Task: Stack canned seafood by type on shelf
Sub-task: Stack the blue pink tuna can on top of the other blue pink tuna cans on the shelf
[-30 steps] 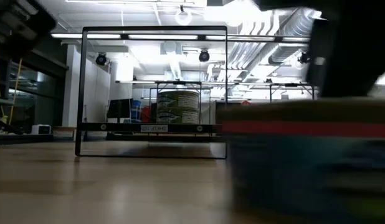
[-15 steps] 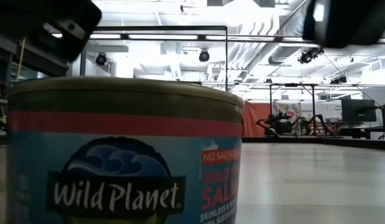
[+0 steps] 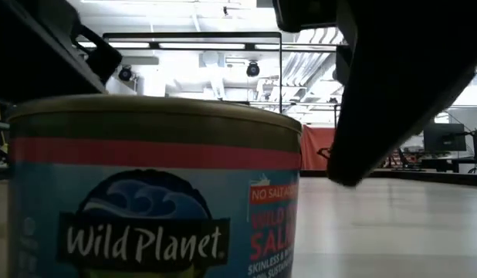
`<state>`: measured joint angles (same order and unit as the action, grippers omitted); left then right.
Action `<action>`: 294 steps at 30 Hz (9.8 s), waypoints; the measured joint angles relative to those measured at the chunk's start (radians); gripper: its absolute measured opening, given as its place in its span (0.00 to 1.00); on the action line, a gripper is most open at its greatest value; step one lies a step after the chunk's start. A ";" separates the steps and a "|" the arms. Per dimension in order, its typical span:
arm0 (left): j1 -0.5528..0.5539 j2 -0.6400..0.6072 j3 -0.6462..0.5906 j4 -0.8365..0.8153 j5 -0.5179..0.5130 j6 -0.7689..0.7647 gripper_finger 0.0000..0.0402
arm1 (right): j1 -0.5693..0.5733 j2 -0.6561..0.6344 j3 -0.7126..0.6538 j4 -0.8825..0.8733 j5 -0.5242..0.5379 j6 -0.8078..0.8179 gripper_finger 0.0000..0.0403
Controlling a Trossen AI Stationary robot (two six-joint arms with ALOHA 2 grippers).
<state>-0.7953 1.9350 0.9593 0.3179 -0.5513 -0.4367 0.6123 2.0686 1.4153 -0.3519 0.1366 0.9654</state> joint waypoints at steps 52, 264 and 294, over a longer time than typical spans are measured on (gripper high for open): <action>-0.064 -0.385 -0.001 -0.702 -0.295 -0.263 0.00 | -0.095 0.018 0.357 -0.092 -0.068 -0.538 0.23; 1.074 -1.191 0.000 -0.793 0.510 0.359 0.00 | -0.835 -0.071 0.147 0.255 0.633 -1.839 0.49; 1.074 -1.191 0.000 -0.793 0.511 0.361 0.00 | -0.825 -0.084 0.147 0.069 0.539 -1.743 0.67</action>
<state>0.2787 0.7444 0.9588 -0.4755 -0.0406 -0.0761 -0.2127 1.9848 1.5623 -0.2832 0.6752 -0.7773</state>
